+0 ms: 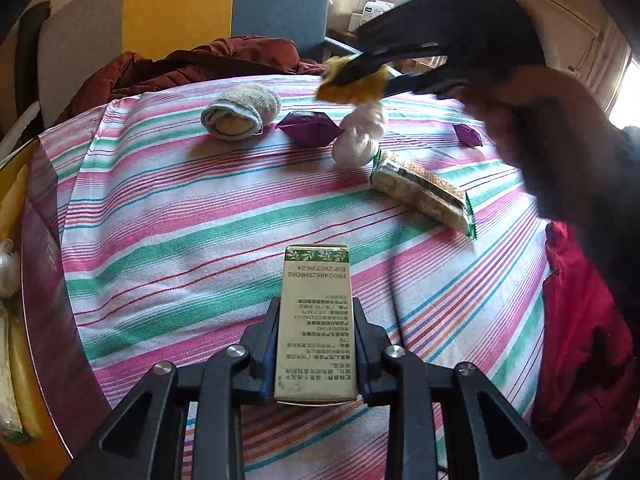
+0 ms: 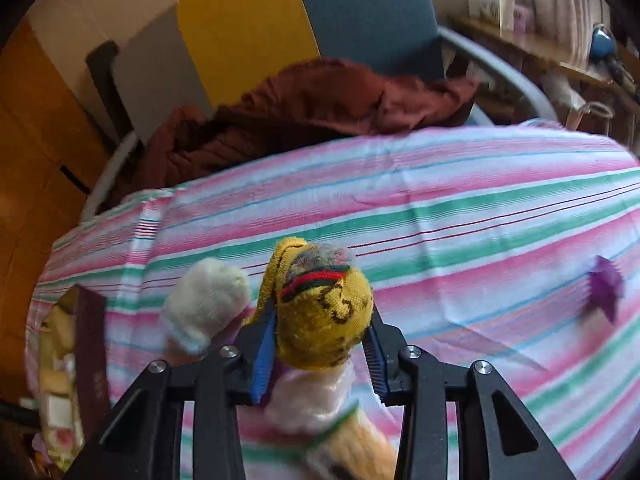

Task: Organize objects
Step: 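Grasp the yellow knit hat with the right tool, then carry medicine box and hat into the gold tray and open both tools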

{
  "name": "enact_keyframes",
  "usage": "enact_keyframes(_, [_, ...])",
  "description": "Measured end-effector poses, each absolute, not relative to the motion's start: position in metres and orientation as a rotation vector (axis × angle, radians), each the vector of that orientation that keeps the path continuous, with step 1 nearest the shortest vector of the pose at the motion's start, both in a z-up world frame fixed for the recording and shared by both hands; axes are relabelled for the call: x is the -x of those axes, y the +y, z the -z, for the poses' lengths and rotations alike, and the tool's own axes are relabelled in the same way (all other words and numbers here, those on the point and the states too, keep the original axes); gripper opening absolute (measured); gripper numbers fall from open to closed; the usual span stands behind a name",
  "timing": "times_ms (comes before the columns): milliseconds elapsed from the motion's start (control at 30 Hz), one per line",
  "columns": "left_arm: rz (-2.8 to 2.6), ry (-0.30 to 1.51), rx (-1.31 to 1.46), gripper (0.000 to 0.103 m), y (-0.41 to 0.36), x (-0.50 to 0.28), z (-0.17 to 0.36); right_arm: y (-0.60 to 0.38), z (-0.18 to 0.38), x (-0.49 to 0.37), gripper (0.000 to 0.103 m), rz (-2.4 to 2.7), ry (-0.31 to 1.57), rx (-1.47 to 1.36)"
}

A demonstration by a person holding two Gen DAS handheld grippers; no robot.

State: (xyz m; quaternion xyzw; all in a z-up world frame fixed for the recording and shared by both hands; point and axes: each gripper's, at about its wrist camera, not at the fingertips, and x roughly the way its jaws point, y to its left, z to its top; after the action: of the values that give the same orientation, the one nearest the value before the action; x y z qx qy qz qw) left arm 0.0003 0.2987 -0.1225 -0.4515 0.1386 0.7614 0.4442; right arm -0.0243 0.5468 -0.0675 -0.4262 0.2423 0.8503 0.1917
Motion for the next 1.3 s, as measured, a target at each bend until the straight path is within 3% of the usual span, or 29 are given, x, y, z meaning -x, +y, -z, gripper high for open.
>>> enact_keyframes(200, [-1.939, 0.371, 1.135, 0.029, 0.294, 0.000, 0.110, 0.510, 0.021, -0.037, 0.040, -2.496, 0.579, 1.039])
enact_keyframes(400, [-2.047, 0.391, 1.027, 0.030, 0.277, -0.009, 0.068, 0.479, 0.016, -0.071, 0.040, -2.552, 0.555, 0.987])
enact_keyframes(533, [-2.108, 0.385, 0.996, 0.030, 0.259, -0.013, 0.047, 0.474, 0.031, -0.084, 0.040, -2.592, 0.735, 0.998])
enact_keyframes(900, [-2.204, 0.339, 0.972, 0.030, 0.212, -0.016, 0.028, 0.431, 0.042, -0.091, 0.040, -2.611, 0.693, 1.058])
enact_keyframes(1300, [-2.259, 0.137, 1.038, 0.030, 0.137, 0.004, 0.027, 0.356, 0.033, -0.056, 0.040, -2.790, 0.617, 1.171])
